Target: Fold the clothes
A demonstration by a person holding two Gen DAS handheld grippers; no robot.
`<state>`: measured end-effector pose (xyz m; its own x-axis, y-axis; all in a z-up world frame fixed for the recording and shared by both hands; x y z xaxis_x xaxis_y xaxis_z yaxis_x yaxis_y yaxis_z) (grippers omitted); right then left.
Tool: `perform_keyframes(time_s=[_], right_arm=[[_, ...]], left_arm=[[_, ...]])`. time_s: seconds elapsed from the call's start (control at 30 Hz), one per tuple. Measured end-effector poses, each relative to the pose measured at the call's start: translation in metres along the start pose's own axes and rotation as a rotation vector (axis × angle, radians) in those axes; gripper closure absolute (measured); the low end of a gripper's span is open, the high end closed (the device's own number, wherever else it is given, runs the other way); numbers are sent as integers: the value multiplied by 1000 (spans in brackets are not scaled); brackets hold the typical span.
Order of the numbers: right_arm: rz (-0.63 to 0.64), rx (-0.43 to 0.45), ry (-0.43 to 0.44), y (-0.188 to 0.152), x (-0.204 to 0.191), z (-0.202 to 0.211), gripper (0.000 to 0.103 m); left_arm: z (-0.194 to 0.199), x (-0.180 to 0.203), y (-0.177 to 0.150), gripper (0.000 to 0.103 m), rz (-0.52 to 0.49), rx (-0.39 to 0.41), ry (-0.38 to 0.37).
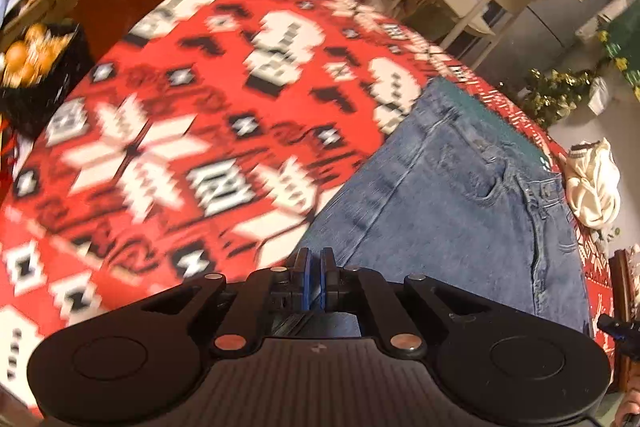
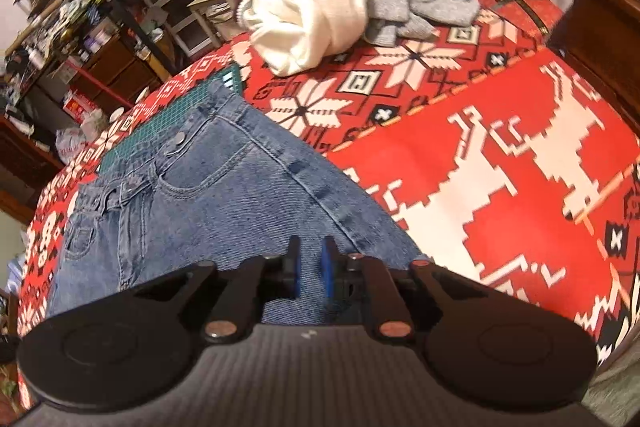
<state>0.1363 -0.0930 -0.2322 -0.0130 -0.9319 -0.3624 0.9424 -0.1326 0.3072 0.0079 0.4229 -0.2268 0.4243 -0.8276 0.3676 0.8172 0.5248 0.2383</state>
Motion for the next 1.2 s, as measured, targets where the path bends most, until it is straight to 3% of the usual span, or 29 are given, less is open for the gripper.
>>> perform_keyframes(time_s=[0.27, 0.53, 0.77, 1.0, 1.07, 1.2], right_arm=[[42, -18, 23, 39, -32, -9, 92], [98, -79, -7, 100, -68, -56, 94], [122, -96, 52, 146, -97, -91, 94], [121, -121, 46, 179, -111, -127, 95], [128, -113, 29, 186, -111, -134, 100], [130, -93, 34, 199, -109, -141, 100]], left_arm=[[-29, 51, 52, 101, -82, -24, -8], [-63, 82, 97, 101, -79, -65, -8], [-82, 108, 133, 101, -84, -69, -23], [-107, 145, 161, 101, -131, -75, 4], [-114, 147, 166, 101, -142, -70, 31], [-119, 145, 174, 101, -162, -54, 49]])
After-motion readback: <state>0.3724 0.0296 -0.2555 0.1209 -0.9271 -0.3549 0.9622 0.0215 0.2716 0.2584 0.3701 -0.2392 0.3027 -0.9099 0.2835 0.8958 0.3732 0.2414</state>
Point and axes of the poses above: each gripper's, at about its wrist camera, not at the fingertips, and z roughly against the way its jaws point, x to its right, y to its top, the point moved 9 cm from there along -z, roughly the way its jaws point, and after that the axes turned 14 degrees about -x, right-handed, at the moved point
